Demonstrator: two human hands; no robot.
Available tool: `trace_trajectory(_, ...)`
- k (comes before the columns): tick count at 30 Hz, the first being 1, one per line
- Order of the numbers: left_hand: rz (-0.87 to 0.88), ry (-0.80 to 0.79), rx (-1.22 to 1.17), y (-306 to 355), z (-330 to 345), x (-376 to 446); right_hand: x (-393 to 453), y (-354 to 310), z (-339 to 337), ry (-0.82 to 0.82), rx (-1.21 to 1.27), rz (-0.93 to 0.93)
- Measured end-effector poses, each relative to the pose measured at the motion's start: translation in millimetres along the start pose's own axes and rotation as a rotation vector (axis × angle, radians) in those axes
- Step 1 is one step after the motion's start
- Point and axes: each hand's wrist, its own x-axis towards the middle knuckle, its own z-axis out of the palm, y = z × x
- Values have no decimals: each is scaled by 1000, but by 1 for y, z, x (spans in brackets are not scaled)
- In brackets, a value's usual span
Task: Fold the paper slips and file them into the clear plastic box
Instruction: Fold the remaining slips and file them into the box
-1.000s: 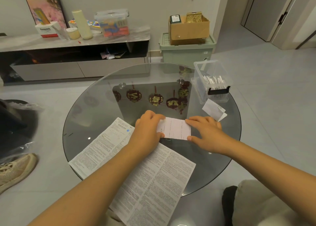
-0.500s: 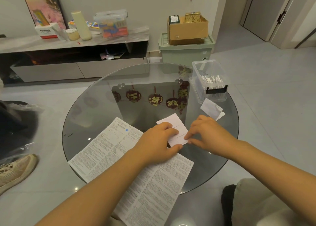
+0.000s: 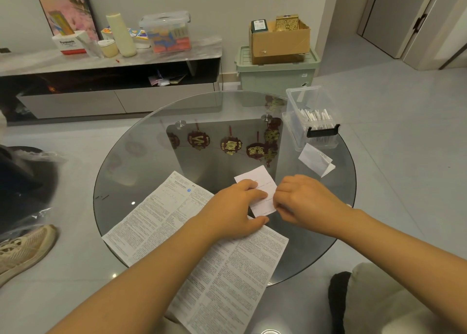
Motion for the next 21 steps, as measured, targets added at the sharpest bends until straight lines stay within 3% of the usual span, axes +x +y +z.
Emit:
trace_trajectory(5,4,9,6,0,0,0,0,3,4,8,40,30)
trace_trajectory(15,-15,50,-80,2,-5,3,0,6,-9,-1,397,275)
trace_trajectory(21,-120,228,-288,-2,-5,5,8,11,1,-18,553,415)
